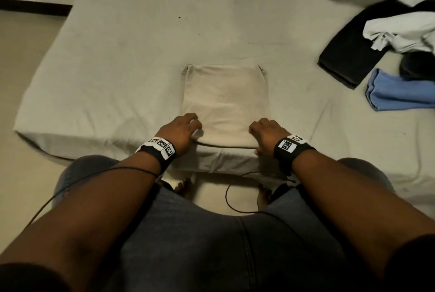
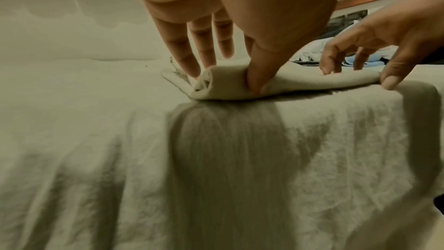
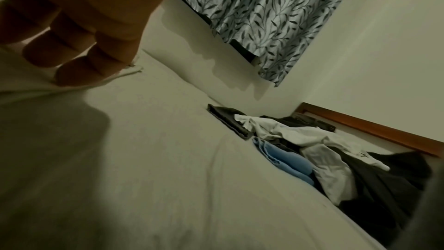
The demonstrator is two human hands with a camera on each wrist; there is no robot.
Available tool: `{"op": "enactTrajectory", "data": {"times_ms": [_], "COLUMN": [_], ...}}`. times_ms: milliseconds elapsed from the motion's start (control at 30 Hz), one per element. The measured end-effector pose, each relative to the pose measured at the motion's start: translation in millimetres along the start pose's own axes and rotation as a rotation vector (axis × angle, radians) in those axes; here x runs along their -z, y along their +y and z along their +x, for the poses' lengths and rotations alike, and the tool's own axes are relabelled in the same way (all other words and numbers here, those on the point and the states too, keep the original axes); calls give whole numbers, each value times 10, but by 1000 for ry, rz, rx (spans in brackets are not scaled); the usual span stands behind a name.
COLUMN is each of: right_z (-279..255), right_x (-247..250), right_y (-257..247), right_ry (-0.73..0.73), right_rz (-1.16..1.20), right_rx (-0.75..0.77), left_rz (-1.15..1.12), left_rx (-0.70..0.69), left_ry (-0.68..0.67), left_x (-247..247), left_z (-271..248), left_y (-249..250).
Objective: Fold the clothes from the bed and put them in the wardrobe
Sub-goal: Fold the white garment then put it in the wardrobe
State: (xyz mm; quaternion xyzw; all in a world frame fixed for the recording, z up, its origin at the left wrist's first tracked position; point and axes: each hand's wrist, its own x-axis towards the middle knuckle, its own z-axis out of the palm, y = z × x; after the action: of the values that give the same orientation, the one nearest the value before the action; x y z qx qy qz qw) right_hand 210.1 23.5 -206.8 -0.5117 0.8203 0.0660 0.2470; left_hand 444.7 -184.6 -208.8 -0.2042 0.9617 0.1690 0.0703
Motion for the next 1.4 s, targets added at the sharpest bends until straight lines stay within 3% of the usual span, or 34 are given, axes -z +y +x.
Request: {"op": "enactTrajectory", "data": {"times_ms": [133,333,500,567,667,900,1033,1300,1400], "right_z": [-114,-326,-508,-508,-387,131,482,1041,1195], "right_x": [82,389,523,510,511,571,649,657,556], "right_y": [105,170,198,210,285,563,639,678,680], "right_ry": [30,87,-298,-362,-274,370,586,745,756], "right_rz": [16,136,121,137,240,618,666,771,812], "right_rx": [-73,-133,-39,-36,-67,-146,-200,-290,-309], "left_rz": [100,-13,-158,-176,-211,-130,-158,-351,-480], "left_rx": [111,157,117,107,137,243,248,357,458], "left_ry": [-58,-97,-449,-488,-364,169,409,501,515], "left_x": [96,274,361,350,346,423,536,515,438], "left_z": [-21,-129,-271,-299,-271,81,468,1001,1166], "left_y": [-4,-21,76,94,-9,-278,-405,-620,-684]}}
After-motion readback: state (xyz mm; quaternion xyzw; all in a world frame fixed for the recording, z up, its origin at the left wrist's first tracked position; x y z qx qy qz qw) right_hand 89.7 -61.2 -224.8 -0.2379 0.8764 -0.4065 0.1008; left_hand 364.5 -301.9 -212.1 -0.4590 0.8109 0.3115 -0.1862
